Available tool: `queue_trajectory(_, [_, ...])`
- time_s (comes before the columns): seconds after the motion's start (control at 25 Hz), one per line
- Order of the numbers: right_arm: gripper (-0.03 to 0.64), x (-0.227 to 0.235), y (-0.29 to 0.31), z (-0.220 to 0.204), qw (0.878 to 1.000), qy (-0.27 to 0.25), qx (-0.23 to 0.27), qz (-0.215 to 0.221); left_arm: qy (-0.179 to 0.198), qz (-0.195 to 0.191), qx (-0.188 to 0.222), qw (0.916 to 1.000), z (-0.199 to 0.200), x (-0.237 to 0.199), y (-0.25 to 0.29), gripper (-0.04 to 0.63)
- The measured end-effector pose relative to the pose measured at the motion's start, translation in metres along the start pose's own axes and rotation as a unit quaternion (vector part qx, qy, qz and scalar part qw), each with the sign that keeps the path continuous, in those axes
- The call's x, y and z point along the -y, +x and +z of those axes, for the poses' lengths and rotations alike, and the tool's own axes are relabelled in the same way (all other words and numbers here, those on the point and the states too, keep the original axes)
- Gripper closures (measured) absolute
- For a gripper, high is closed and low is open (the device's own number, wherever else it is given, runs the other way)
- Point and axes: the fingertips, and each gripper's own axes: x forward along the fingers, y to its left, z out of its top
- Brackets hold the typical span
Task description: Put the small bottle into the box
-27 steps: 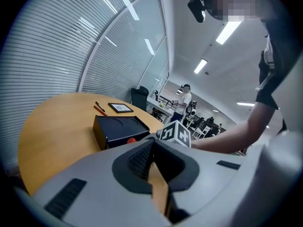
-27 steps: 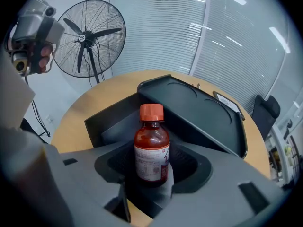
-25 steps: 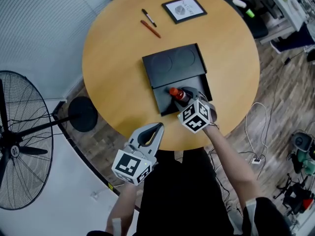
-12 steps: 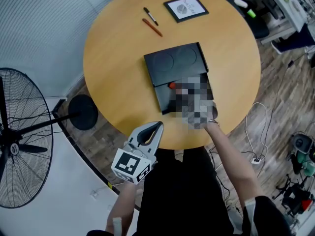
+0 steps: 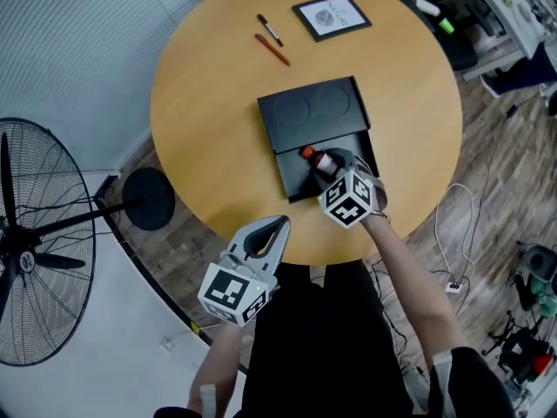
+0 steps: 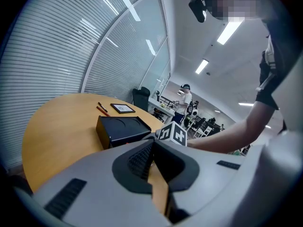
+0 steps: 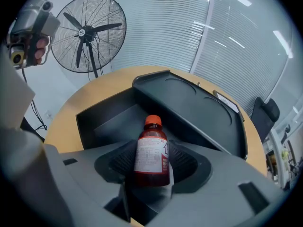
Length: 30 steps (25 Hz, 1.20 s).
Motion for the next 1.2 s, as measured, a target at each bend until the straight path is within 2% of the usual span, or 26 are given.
queue_trajectory(0.68, [0.403,-0.001,-0.015,0.001,1.000,0.007,0.009,0.003,0.013,-0.007,0.002,0.9999,0.007,0.004,-0.003,0.598])
queue_trajectory(0.96, [0.420,-0.001,-0.037,0.006,0.999,0.021,0.034,0.000,0.034,-0.012,0.001,0.9994,0.015,0.012,-0.004,0.598])
queue_trajectory(1.2, [0.434,0.007,-0.063,-0.002,0.999,0.012,0.047,-0.004,0.052,-0.010,0.008,0.9986,0.030,0.029,0.006,0.598])
